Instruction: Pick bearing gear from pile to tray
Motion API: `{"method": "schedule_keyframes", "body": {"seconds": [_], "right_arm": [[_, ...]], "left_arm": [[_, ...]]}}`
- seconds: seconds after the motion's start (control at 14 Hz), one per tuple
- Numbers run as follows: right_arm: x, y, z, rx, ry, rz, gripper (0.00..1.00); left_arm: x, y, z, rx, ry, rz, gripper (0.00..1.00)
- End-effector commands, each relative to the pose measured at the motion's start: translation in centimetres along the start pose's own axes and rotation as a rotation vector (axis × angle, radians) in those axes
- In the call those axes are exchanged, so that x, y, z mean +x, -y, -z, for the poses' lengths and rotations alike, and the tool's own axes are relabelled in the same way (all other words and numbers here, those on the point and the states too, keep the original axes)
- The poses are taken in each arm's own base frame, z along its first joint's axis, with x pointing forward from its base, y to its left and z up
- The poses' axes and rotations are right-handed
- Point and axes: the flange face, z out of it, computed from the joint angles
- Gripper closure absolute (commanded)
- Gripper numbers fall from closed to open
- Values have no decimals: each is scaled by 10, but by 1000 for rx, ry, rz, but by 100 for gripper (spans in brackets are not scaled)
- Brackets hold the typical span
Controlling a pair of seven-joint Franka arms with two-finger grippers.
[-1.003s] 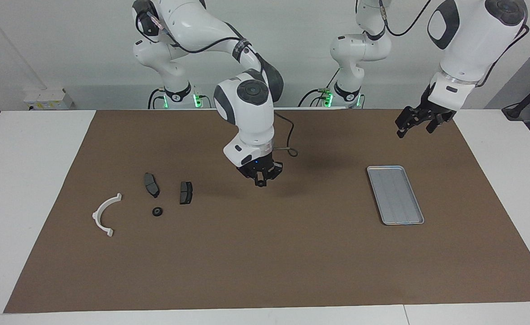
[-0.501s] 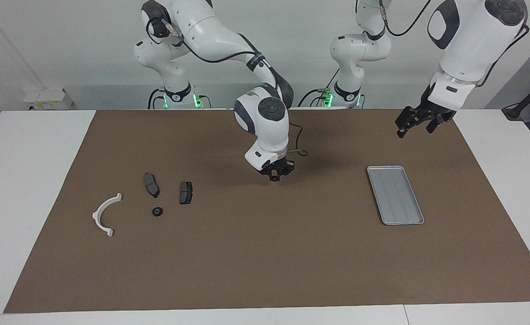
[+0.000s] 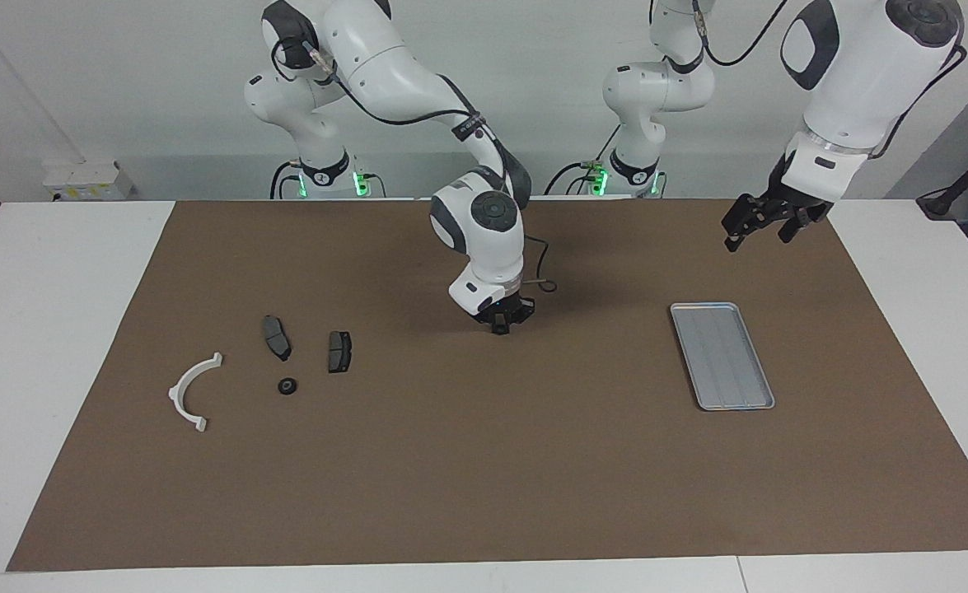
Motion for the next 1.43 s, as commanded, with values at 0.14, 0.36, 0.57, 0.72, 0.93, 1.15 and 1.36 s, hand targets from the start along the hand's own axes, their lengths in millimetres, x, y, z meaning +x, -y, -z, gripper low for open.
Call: {"method": "schedule_keyframes", "body": {"seconds": [0.14,0.36,0.57,0.72,0.93,1.15,1.36], "right_arm": [[4,-2,5,1,3,-18,8],[61,-53,89,-14,14,-26,0],[120,-148,159,-22,26,15,0],[149,-222,178,-26,-1,34,0],[177,-312,180,-22,-38,122,0],[179,-340,169,-30,-33,135,0],[178,-360,148,-36,-45,116,0]], "left_arm": [[-7,0,4,13,3,-7,0],[-8,-3,4,13,3,-15,0],[-8,-2,4,13,4,-4,0],[-7,-6,3,9,-11,14,0],[-8,-10,-1,11,-7,105,0],[-17,-52,-18,21,21,65,0],[-20,-111,-47,30,37,88,0]]}}
